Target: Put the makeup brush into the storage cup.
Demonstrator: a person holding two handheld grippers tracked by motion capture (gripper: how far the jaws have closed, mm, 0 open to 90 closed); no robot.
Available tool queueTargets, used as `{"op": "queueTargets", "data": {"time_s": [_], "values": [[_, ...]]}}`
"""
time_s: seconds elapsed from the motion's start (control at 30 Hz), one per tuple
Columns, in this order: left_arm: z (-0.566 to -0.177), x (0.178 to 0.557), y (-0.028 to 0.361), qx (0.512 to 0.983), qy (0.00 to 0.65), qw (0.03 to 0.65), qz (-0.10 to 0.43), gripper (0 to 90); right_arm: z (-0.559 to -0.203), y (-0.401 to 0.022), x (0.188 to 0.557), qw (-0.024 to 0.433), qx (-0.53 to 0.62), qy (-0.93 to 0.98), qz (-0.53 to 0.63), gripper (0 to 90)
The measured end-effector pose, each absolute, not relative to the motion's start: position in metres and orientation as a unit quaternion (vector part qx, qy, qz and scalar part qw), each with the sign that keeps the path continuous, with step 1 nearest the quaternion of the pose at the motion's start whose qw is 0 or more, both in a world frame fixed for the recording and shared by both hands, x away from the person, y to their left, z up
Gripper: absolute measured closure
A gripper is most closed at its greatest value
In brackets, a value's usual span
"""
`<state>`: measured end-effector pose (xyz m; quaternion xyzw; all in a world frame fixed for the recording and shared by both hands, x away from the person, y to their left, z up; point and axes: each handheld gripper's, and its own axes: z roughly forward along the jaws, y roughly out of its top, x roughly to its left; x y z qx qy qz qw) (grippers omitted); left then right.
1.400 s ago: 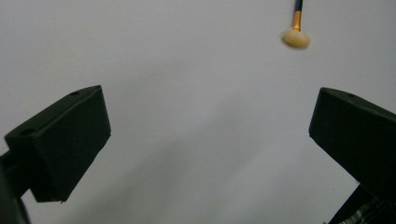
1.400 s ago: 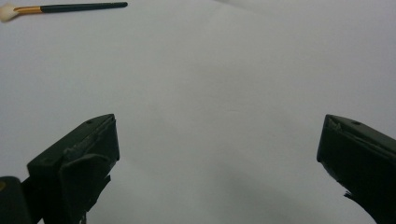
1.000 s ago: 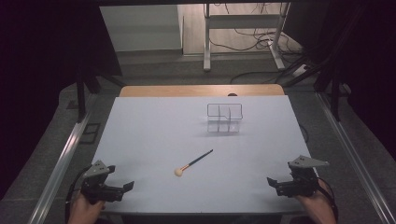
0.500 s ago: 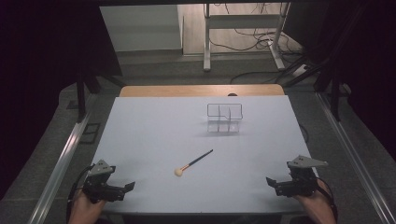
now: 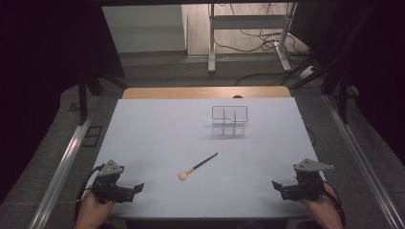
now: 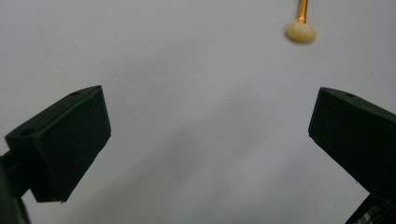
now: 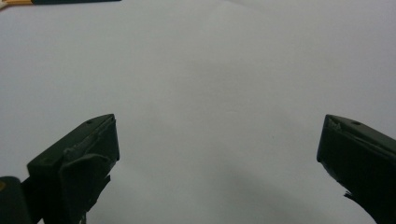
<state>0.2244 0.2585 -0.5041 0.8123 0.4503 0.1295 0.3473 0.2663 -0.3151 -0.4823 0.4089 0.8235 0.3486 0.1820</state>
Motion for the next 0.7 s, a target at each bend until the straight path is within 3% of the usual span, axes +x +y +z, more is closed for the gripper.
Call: {"op": "queueTargets", "data": {"time_s": [0.7], "values": [[-0.497, 0.249, 0.229, 0.837, 0.412, 0.342, 0.111, 0.0, -0.483, -0.314, 0.267, 0.179, 0.410, 0.827, 0.340, 0.0]]}}
